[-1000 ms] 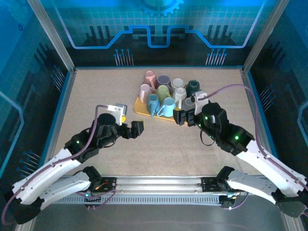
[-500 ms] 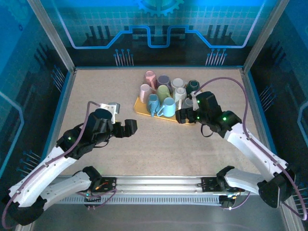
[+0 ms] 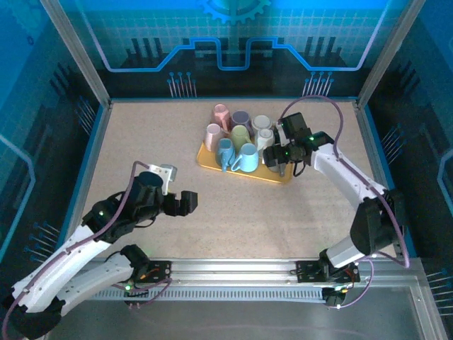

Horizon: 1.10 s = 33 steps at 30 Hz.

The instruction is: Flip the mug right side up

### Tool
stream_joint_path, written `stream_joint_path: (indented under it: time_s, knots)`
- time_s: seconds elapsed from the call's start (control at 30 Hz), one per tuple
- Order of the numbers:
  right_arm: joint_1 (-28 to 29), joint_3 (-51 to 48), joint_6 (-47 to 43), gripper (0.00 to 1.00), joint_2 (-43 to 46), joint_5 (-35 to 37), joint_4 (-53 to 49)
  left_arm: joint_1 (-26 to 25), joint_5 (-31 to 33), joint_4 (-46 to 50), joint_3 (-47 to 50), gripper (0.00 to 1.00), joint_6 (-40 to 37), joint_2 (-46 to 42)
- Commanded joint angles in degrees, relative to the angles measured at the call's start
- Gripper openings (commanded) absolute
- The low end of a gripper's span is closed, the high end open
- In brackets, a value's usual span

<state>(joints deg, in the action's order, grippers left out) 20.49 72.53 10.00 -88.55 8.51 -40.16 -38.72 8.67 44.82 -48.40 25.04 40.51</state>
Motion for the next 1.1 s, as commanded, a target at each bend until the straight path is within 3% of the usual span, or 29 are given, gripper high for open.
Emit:
stream_joint_path:
  time_s: [0.0, 0.4, 0.8, 1.07]
  knots:
    - [-2.13, 1.10, -2.79, 0.89, -4.01, -3.73, -2.21, 0.05, -2.53, -0.88, 0.60, 0.99, -1.56, -0.83]
    - [-5.79, 0.94, -1.56, 0.60, -11.44, -6.13, 4.08, 0.22, -2.56, -3.67, 1.61, 0.99, -2.88, -0.76]
    - [-6.51, 0.14, -1.07, 0.44, -14.61, -6.42, 6.40, 0.38, -2.18, -3.83, 1.68, 0.99, -3.59, 0.09]
    - [-6.76, -0.84, -0.75, 0.23, -14.65, -6.27, 7.68, 0.50, -1.54, -3.75, 1.82, 0.99, -3.85, 0.00]
